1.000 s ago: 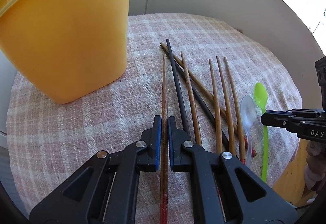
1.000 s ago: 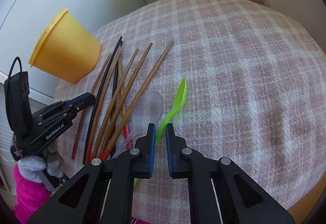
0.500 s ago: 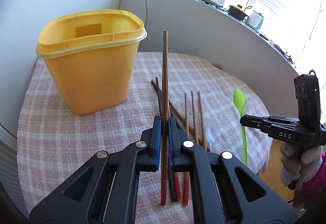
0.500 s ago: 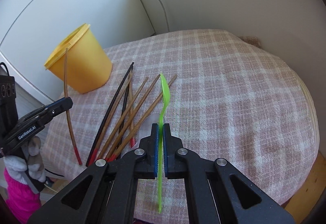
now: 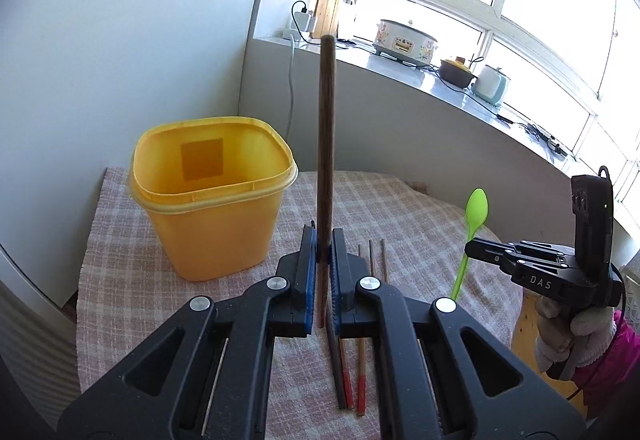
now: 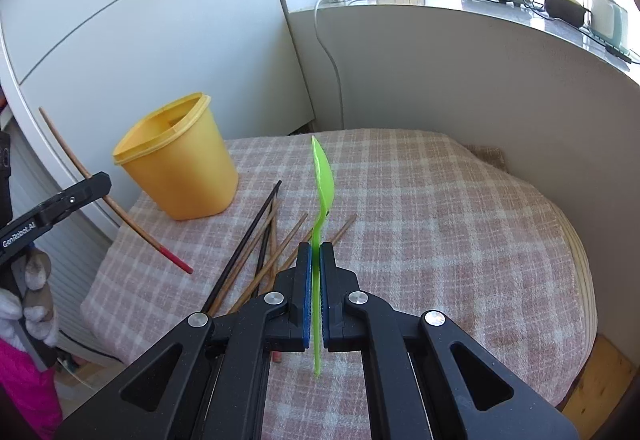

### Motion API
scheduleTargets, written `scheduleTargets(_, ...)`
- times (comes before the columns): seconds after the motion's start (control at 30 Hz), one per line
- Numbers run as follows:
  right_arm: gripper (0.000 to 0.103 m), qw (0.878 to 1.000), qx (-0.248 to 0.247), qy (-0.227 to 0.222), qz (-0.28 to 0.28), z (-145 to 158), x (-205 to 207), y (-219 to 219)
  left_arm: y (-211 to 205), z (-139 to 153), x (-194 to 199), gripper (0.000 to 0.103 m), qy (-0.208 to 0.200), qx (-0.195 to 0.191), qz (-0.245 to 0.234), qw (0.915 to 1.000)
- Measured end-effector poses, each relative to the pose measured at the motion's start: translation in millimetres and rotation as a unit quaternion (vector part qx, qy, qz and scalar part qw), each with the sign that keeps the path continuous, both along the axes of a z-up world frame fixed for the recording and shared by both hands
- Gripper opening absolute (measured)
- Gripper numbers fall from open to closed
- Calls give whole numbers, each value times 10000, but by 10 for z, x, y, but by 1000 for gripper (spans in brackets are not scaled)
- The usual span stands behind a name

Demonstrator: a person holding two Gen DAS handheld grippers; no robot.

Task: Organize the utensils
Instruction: 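Carry chopstick in left gripper and green spoon in right gripper over the yellow container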

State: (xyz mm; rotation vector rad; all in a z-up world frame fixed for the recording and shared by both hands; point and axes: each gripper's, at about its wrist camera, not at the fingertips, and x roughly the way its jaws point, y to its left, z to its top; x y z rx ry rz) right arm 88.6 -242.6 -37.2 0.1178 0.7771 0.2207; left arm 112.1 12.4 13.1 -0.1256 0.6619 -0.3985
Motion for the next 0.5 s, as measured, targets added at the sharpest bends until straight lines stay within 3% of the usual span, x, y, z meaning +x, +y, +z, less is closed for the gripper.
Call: scheduleTargets(0.5, 2, 9947, -69, -995, 237, 638, 231, 323, 415, 660, 104, 4, -746, -315, 474, 9956)
